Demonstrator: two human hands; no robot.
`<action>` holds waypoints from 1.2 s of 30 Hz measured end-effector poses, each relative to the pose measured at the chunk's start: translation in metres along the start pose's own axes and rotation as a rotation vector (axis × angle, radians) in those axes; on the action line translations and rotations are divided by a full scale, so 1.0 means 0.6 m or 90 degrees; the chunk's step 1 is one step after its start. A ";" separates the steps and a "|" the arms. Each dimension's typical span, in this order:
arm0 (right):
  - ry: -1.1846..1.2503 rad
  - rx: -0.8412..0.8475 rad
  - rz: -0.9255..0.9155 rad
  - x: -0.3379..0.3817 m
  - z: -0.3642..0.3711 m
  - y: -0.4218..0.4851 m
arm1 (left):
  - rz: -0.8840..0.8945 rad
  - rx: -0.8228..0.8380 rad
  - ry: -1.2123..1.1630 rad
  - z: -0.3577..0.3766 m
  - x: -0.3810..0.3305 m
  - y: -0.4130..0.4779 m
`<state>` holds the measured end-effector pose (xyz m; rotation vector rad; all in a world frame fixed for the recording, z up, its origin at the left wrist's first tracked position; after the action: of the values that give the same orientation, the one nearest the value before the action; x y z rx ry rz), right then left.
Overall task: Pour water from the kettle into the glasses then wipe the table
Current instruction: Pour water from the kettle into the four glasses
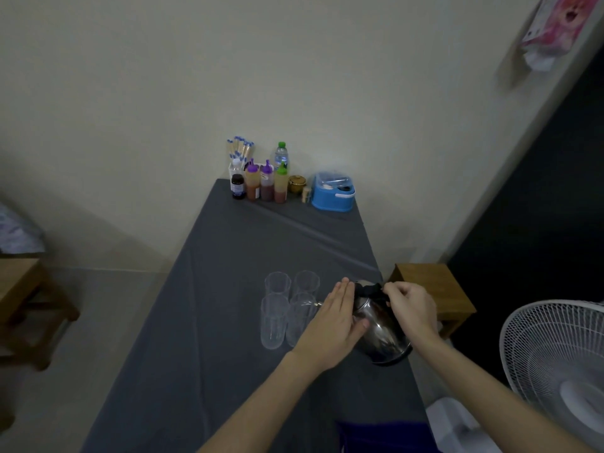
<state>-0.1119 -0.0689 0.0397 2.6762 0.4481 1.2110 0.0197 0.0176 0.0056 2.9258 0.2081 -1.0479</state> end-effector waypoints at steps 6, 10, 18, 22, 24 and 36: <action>-0.012 0.010 -0.028 0.006 0.005 0.003 | -0.005 0.009 -0.004 0.002 0.006 0.003; -0.020 0.007 -0.037 0.009 0.003 0.007 | -0.009 0.006 -0.009 0.001 0.003 0.003; -0.045 0.009 -0.080 0.025 -0.006 0.017 | -0.023 -0.002 -0.027 0.000 -0.002 0.007; -0.050 0.014 -0.088 0.027 -0.005 0.022 | -0.027 -0.014 -0.042 -0.002 -0.005 0.008; -0.054 0.018 -0.089 0.026 -0.005 0.025 | -0.029 -0.013 -0.044 -0.001 -0.006 0.007; -0.053 0.025 -0.130 0.040 -0.013 0.040 | -0.029 -0.029 -0.069 -0.005 -0.014 0.010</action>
<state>-0.0977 -0.0833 0.0683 2.6239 0.7183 1.0394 0.0159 0.0110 0.0130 2.8276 0.2934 -1.1867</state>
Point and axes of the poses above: each hand's wrist, its own y-axis towards the middle knuckle, its own z-axis out of the palm, x = y × z, the point moved 8 cm from there along y, towards the middle knuckle, and after that the axes turned 14 degrees about -z, right-handed, at the moved point
